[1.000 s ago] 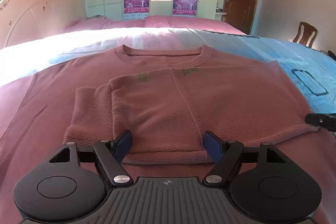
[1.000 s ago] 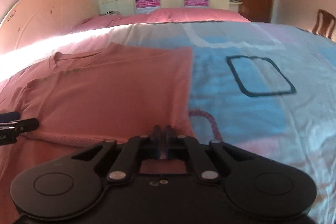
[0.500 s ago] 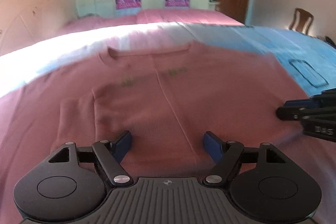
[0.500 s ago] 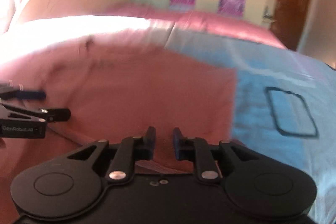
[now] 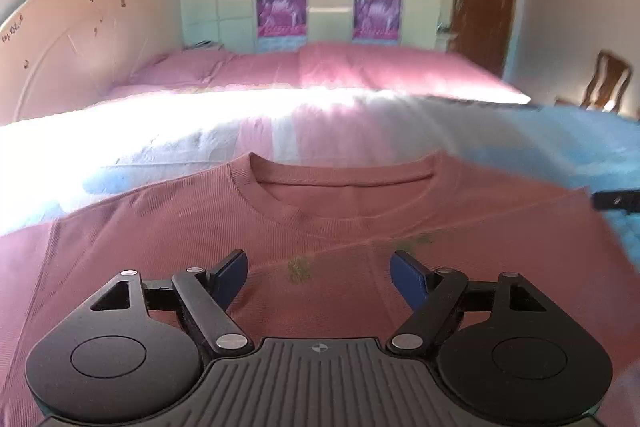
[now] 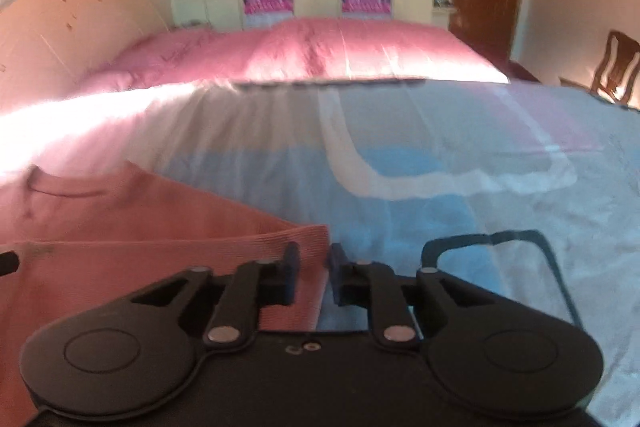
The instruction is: Fold small clothes
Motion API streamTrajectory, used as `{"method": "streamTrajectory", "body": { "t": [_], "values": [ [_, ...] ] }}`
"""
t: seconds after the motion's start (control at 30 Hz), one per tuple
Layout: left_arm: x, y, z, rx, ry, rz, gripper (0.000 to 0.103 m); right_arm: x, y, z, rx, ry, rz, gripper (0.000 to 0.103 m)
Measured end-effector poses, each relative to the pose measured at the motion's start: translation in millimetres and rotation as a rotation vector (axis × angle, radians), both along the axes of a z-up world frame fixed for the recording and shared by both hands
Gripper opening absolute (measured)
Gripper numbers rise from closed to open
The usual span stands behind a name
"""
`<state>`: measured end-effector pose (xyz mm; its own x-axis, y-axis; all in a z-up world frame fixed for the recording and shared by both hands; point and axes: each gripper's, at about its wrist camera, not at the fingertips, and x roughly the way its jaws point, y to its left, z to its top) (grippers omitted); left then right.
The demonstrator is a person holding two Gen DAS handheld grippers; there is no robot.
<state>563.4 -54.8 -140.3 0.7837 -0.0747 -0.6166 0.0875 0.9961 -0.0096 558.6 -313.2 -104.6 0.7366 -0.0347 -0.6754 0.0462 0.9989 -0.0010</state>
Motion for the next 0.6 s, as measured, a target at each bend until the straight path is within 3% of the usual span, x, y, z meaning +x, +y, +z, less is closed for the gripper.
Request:
{"method": "streamTrajectory", "body": {
  "t": [0.07,0.13,0.2,0.27,0.3,0.33,0.37,0.43,0.5,0.53,0.6],
  "values": [
    [-14.8,2.8,-5.7,0.021,0.016,0.025,0.078,-14.3,2.1,-2.7,-0.01,0.013,0.033,0.011],
    [-16.4,6.4,-21.5,0.047,0.09,0.05,0.078,-20.0,7.1,-18.4,-0.05,0.069,0.05,0.011],
    [-26.4,10.8,-13.4,0.013,0.06,0.082,0.078,-23.2,13.7,-14.4,-0.081,0.062,0.042,0.012],
    [-37.2,15.0,-9.6,-0.025,0.028,0.099,0.078,-35.6,20.7,1.2,-0.063,0.002,0.036,0.019],
    [-34.4,13.8,-15.4,-0.018,0.077,0.094,0.078,-41.0,26.4,3.1,-0.07,-0.02,0.051,0.021],
    [-26.2,14.7,-23.6,-0.002,0.116,0.083,0.08,-41.9,36.2,-2.3,-0.092,0.006,0.075,0.021],
    [-26.3,12.0,-22.7,0.022,0.096,0.076,0.081,-37.2,42.2,-10.9,-0.087,0.071,0.092,0.022],
    [-23.8,17.9,-15.4,-0.017,0.095,0.077,0.081,-38.2,56.3,-16.6,-0.123,0.078,0.083,0.023],
    [-29.0,33.1,-6.3,-0.064,0.044,0.1,0.081,-43.1,62.4,-6.0,-0.065,0.048,0.082,0.035],
    [-31.3,43.4,-4.7,-0.073,0.035,0.118,0.081,-45.8,65.0,-0.3,-0.018,0.025,0.073,0.055],
    [-35.8,72.9,-4.5,-0.097,0.029,0.166,0.081,-48.0,76.5,4.0,0.018,0.006,0.065,0.048]
  ]
}}
